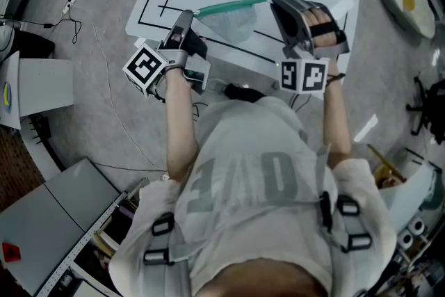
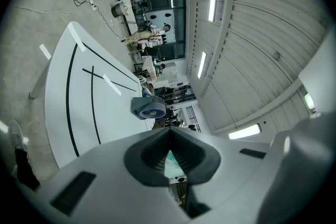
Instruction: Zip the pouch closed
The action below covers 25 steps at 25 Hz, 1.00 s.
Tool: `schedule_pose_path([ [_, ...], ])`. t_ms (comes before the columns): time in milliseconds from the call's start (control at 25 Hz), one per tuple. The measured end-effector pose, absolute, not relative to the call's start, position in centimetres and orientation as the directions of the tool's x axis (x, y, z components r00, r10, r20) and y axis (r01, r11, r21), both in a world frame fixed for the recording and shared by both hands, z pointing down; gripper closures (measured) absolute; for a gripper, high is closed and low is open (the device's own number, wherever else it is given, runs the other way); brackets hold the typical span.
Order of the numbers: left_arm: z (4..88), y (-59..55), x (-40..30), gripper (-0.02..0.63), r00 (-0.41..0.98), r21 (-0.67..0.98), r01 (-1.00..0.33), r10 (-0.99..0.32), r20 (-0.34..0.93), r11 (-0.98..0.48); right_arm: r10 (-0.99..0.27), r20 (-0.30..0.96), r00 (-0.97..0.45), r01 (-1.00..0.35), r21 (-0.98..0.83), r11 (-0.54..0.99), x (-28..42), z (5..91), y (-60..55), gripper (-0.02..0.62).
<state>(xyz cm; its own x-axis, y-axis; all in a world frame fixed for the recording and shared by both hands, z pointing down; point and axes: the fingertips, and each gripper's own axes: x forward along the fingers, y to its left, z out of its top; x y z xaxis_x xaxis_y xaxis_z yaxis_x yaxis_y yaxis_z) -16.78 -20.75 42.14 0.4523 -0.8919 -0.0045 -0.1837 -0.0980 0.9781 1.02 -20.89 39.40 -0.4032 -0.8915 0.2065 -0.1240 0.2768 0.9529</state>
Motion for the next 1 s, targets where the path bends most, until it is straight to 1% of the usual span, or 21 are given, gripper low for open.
schedule_pose_path([
  [160,42.1,-21.3,-16.6,0.598,0.447,0.975,-0.197,-0.894,-0.004,-0.102,-0.891,0.217,-0.400,-0.134,0.947,0.291,1.1,39.8,-21.2,0.578],
  [280,42.4,-21.5,-16.9,0.598,0.433,0.969,-0.227,-0.901,0.006,-0.102,-0.883,0.251,-0.395,-0.141,0.934,0.329,1.0,41.0,-21.3,0.578],
  [520,43.1,-22.3,-18.4,0.595,0.406,0.950,-0.298,-0.913,0.037,-0.093,-0.866,0.335,-0.371,-0.269,0.854,0.446,0.9,44.6,-22.0,0.578],
  [560,43.0,-22.4,-18.9,0.572,0.393,0.948,-0.304,-0.919,0.036,-0.093,-0.867,0.347,-0.356,-0.289,0.842,0.456,1.1,45.3,-22.3,0.578],
  [600,42.8,-22.5,-19.3,0.523,0.386,0.945,-0.311,-0.922,0.031,-0.099,-0.869,0.358,-0.341,-0.310,0.830,0.464,1.4,45.9,-22.6,0.578],
  [640,42.5,-22.6,-19.5,0.512,0.385,0.943,-0.314,-0.923,0.022,-0.108,-0.871,0.366,-0.326,-0.329,0.820,0.468,1.7,46.4,-22.9,0.578],
  [880,41.6,-22.9,-19.5,0.514,0.397,0.949,-0.283,-0.918,-0.018,-0.141,-0.893,0.394,-0.219,-0.390,0.803,0.450,4.3,49.4,-25.2,0.577],
  [920,41.5,-22.9,-19.4,0.514,0.401,0.949,-0.280,-0.916,-0.023,-0.147,-0.894,0.396,-0.209,-0.412,0.793,0.448,4.7,49.9,-25.5,0.577],
  [1000,41.2,-23.0,-19.2,0.514,0.410,0.945,-0.284,-0.912,-0.033,-0.162,-0.892,0.401,-0.210,-0.505,0.737,0.450,5.1,50.8,-25.6,0.575],
])
